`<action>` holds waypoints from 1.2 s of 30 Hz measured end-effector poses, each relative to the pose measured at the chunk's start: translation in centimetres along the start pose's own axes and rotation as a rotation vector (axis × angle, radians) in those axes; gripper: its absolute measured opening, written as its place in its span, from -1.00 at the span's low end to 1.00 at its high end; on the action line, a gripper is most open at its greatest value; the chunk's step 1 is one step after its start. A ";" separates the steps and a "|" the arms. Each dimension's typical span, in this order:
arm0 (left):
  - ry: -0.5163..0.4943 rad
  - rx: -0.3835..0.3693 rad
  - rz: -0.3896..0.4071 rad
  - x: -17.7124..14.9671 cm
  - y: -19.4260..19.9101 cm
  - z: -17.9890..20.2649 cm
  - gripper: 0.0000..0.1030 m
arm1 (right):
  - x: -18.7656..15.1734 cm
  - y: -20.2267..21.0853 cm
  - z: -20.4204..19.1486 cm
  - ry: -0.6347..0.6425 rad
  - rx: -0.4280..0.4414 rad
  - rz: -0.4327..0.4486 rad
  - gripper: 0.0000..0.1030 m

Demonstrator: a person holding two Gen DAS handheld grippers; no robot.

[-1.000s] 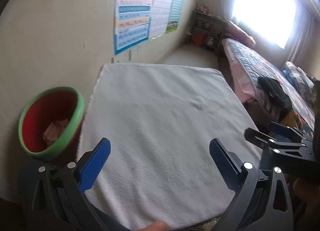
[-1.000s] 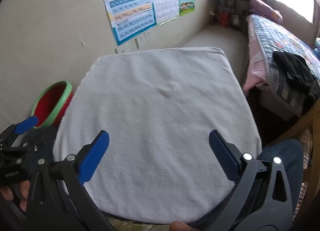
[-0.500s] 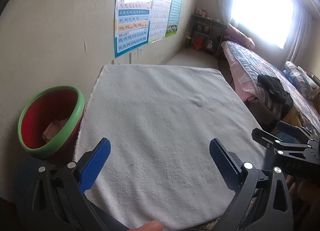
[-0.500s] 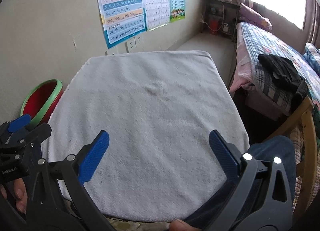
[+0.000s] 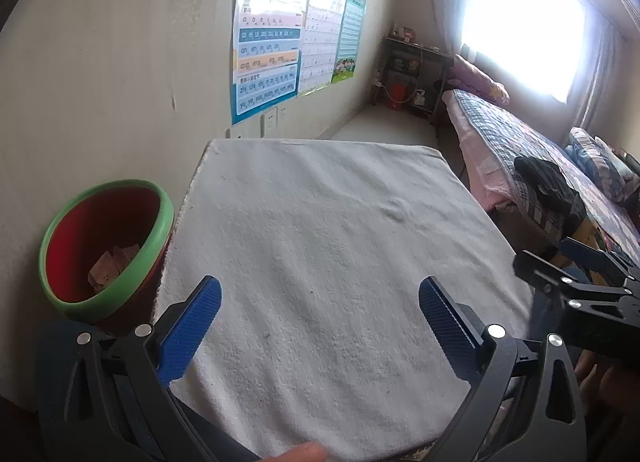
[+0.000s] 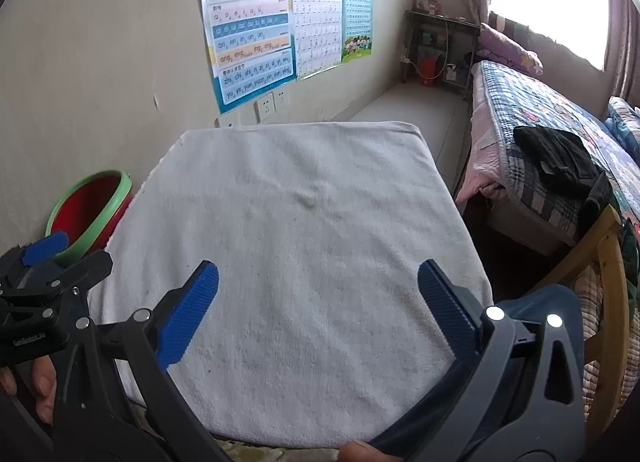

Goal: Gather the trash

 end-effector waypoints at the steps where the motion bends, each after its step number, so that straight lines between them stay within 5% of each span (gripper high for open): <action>1: 0.004 -0.001 -0.001 0.0 -0.1 -0.1 0.84 | 0.0 0.0 0.1 -0.004 -0.003 0.000 0.91; 36: -0.016 0.006 -0.003 0.0 -0.2 -0.1 0.84 | 0.2 -0.4 -0.1 0.006 -0.024 -0.003 0.91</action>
Point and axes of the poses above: each gripper's, at about its wrist camera, not at the fingertips, and y roughly against the way its jaws point, z to its right, x to its top, the point moved 3 cm from there along -y, roughly the way its jaws point, and after that the axes turned 4 degrees about z, right-handed, at the moved point
